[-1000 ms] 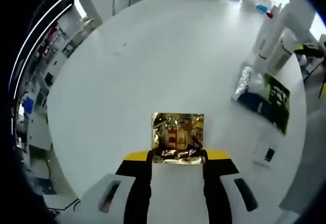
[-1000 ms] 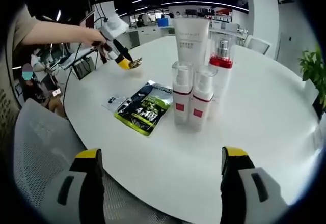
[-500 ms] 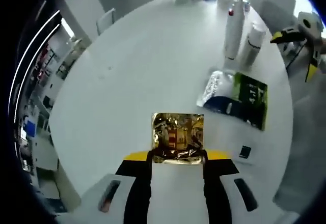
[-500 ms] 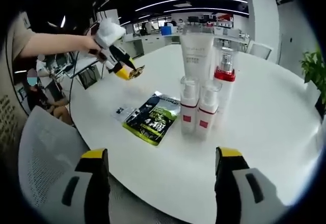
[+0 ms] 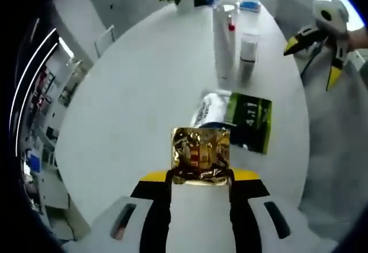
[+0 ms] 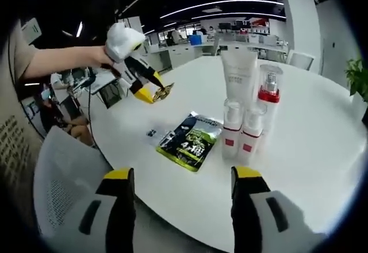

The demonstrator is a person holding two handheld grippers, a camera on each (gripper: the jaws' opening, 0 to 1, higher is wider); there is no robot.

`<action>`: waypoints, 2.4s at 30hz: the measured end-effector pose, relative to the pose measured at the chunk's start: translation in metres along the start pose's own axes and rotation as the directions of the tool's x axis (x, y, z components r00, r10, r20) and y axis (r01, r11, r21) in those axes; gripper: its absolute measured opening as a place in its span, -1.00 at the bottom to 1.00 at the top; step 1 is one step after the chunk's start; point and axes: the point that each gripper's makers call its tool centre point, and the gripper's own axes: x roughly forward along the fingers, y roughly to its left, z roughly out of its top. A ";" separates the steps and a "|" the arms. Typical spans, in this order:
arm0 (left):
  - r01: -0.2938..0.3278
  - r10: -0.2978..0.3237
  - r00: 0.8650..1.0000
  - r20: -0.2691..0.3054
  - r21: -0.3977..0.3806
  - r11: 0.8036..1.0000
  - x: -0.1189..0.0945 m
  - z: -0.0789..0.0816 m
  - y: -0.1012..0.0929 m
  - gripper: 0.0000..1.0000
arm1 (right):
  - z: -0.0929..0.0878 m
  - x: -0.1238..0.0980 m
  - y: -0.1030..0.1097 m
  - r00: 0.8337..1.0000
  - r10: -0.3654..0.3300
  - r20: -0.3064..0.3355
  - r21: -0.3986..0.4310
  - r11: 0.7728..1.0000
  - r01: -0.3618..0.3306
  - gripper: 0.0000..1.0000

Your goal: Arrange the skincare products in the storage area until every visible bottle or jar stands upright without overlapping.

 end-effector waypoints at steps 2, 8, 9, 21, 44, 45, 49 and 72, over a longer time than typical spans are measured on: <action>0.000 0.000 1.000 0.001 0.011 1.000 -0.003 0.002 -0.007 -0.28 | 0.006 0.001 0.007 1.000 0.021 0.009 0.008 1.000 -0.021 0.27; -0.006 0.005 1.000 0.010 0.049 0.999 -0.013 0.005 -0.030 -0.28 | 0.026 0.005 0.023 0.996 0.075 0.044 0.007 0.997 -0.076 0.09; -0.006 0.006 1.000 0.014 0.054 0.999 -0.015 0.005 -0.034 -0.28 | 0.028 0.006 0.024 0.995 0.082 0.048 0.009 0.997 -0.083 0.06; -0.028 0.022 0.999 0.047 0.132 0.991 -0.036 0.009 -0.078 -0.28 | 0.072 0.025 0.048 0.976 0.177 0.129 0.080 0.979 -0.188 -0.29; -0.044 0.021 0.995 0.097 0.246 0.968 -0.047 0.033 -0.106 -0.28 | 0.083 0.054 0.060 0.965 0.234 0.115 0.228 0.940 -0.255 -0.71; -0.044 0.020 0.995 0.098 0.247 0.968 -0.047 0.033 -0.106 -0.28 | 0.083 0.055 0.060 0.965 0.235 0.117 0.234 0.938 -0.257 -0.74; -0.041 0.016 0.995 0.100 0.248 0.968 -0.046 0.035 -0.104 -0.28 | 0.086 0.055 0.059 0.962 0.238 0.131 0.269 0.926 -0.266 -0.96; 0.090 0.004 0.947 0.323 -0.278 0.956 -0.046 0.027 -0.096 -0.17 | 0.094 0.062 0.052 0.959 0.223 0.176 0.375 0.886 -0.275 -0.98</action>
